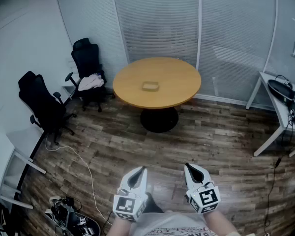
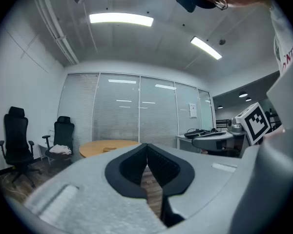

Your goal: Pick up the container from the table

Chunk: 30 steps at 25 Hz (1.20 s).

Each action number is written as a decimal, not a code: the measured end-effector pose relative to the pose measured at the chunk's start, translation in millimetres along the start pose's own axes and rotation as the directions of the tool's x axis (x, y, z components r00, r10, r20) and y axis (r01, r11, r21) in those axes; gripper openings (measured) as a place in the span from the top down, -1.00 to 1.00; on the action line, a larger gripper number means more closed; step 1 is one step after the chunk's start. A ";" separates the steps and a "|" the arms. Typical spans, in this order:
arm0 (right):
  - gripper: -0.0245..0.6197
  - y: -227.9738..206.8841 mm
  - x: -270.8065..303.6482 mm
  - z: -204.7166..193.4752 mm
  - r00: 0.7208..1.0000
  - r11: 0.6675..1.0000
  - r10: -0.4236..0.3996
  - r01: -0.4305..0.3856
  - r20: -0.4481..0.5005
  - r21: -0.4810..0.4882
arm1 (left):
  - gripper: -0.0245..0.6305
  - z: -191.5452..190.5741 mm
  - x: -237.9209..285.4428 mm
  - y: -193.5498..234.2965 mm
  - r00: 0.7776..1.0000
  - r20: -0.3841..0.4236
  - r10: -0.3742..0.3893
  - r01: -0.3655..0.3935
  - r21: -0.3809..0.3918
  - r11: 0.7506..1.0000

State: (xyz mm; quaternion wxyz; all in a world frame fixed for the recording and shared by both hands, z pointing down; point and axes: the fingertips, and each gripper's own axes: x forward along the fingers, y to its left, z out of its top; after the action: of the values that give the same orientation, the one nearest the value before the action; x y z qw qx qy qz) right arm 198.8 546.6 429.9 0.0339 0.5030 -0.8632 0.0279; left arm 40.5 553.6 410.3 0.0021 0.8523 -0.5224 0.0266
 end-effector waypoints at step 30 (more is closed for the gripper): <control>0.91 -30.4 107.8 -50.9 0.970 0.979 -0.022 0.070 -0.244 0.191 | 0.90 -26.2 96.8 66.4 0.988 -0.108 -0.110 0.109 -0.018 0.994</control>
State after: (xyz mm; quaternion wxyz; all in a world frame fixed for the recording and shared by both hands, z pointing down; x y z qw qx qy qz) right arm 173.7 442.4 490.4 0.0884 0.5169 -0.8336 0.1736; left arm 24.1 438.1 439.4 0.0372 0.8770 -0.4741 0.0694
